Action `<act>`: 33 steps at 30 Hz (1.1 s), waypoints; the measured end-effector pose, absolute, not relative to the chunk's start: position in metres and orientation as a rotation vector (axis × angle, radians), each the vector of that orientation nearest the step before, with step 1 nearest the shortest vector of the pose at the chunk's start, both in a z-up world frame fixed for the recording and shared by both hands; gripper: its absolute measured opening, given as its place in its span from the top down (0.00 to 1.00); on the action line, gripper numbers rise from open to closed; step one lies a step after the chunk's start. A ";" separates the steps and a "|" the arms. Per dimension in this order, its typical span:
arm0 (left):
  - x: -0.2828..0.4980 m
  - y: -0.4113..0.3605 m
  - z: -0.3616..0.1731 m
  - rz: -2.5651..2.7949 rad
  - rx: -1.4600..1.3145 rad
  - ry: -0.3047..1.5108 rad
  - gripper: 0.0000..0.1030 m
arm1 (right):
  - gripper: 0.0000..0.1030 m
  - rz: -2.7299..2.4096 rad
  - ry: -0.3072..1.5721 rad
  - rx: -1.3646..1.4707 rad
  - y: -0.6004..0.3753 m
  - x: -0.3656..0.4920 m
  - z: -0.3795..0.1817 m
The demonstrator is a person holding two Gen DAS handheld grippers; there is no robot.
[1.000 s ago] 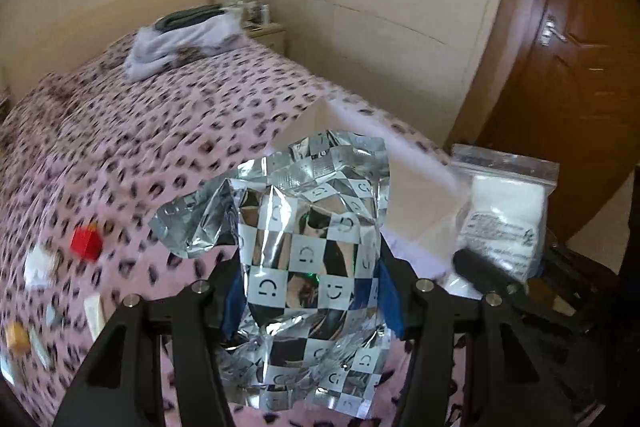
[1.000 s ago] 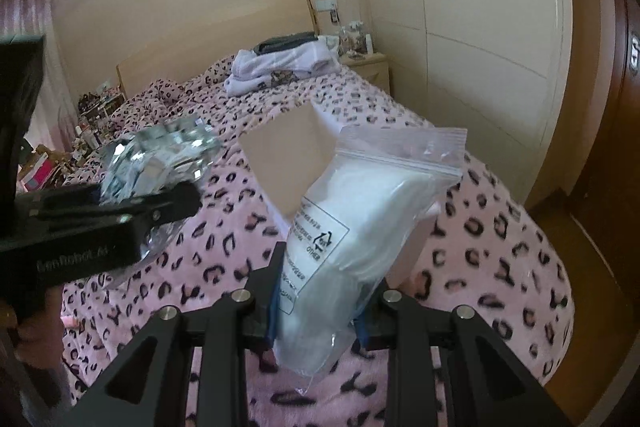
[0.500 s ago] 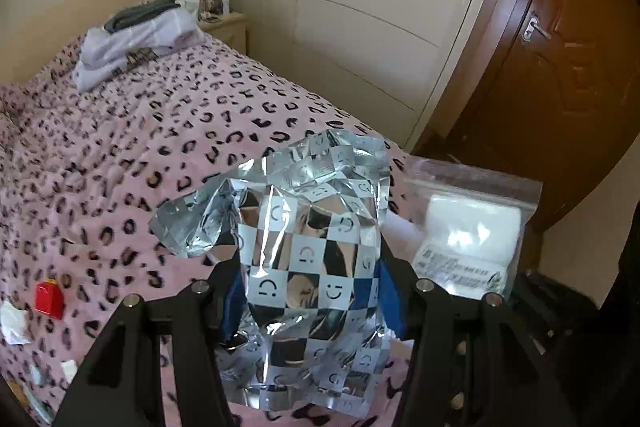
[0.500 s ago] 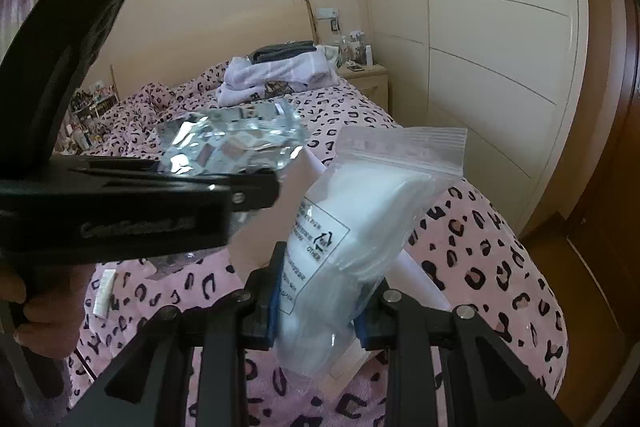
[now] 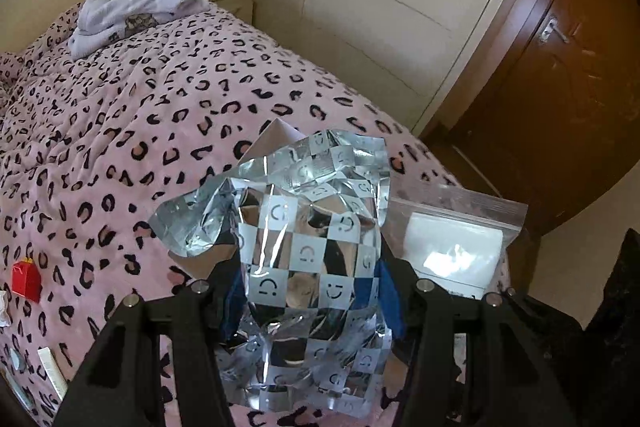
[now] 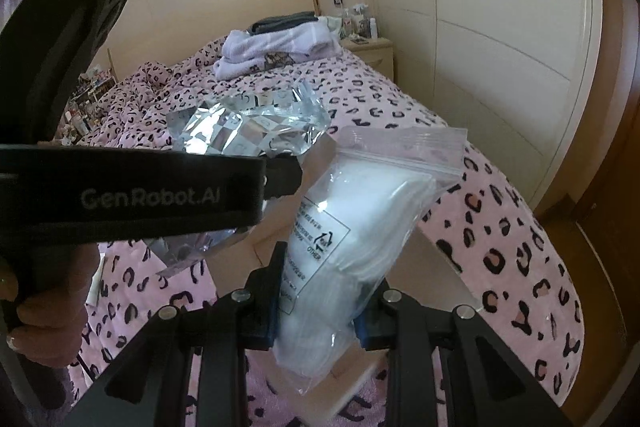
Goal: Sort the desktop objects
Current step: 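Carry the foil bag and cotton-pad bag with both tools toward the white paper box, then lower both bags into the white box and open both tools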
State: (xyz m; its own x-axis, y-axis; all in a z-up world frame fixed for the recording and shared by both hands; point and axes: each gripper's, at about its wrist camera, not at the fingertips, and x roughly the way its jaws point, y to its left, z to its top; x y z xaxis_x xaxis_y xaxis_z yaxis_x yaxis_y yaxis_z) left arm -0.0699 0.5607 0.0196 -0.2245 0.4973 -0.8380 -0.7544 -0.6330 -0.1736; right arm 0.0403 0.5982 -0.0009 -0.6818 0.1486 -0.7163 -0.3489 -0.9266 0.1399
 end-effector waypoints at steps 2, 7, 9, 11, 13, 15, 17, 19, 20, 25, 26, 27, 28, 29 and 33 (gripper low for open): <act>-0.072 0.562 0.019 1.958 -1.191 0.348 0.44 | 0.73 2.620 0.381 -1.097 0.599 0.039 -0.004; -0.078 0.565 0.016 1.968 -1.225 0.329 0.35 | 0.71 2.604 0.371 -1.125 0.600 0.037 -0.008; -0.079 0.563 0.017 1.972 -1.222 0.321 0.35 | 0.70 2.598 0.361 -1.135 0.600 0.037 -0.008; -0.077 0.562 0.020 1.980 -1.211 0.323 0.35 | 0.70 2.596 0.349 -1.139 0.599 0.037 -0.008; -0.076 0.561 0.023 1.988 -1.201 0.330 0.35 | 0.70 2.600 0.353 -1.138 0.598 0.037 -0.006; -0.075 0.559 0.025 1.993 -1.193 0.332 0.35 | 0.70 2.602 0.360 -1.137 0.598 0.037 -0.005; -0.074 0.555 0.025 1.998 -1.190 0.332 0.35 | 0.70 2.601 0.364 -1.139 0.598 0.036 -0.004; -0.073 0.553 0.025 2.003 -1.190 0.339 0.35 | 0.70 2.592 0.375 -1.151 0.598 0.035 -0.006; -0.072 0.552 0.024 2.006 -1.189 0.343 0.35 | 0.70 2.589 0.393 -1.158 0.599 0.035 -0.006; -0.070 0.547 0.023 2.013 -1.189 0.358 0.35 | 0.64 2.580 0.464 -1.175 0.599 0.037 -0.003; -0.069 0.547 0.023 2.013 -1.190 0.359 0.35 | 0.63 2.581 0.479 -1.172 0.600 0.038 -0.001; -0.069 0.546 0.023 2.015 -1.188 0.360 0.35 | 0.62 2.581 0.494 -1.169 0.601 0.039 0.002; -0.068 0.546 0.024 2.017 -1.186 0.361 0.35 | 0.62 2.582 0.507 -1.164 0.602 0.041 0.004; -0.068 0.545 0.025 2.016 -1.184 0.360 0.35 | 0.61 2.585 0.515 -1.154 0.603 0.042 0.008; -0.065 0.544 0.030 2.016 -1.176 0.360 0.35 | 0.61 2.584 0.512 -1.130 0.603 0.047 0.021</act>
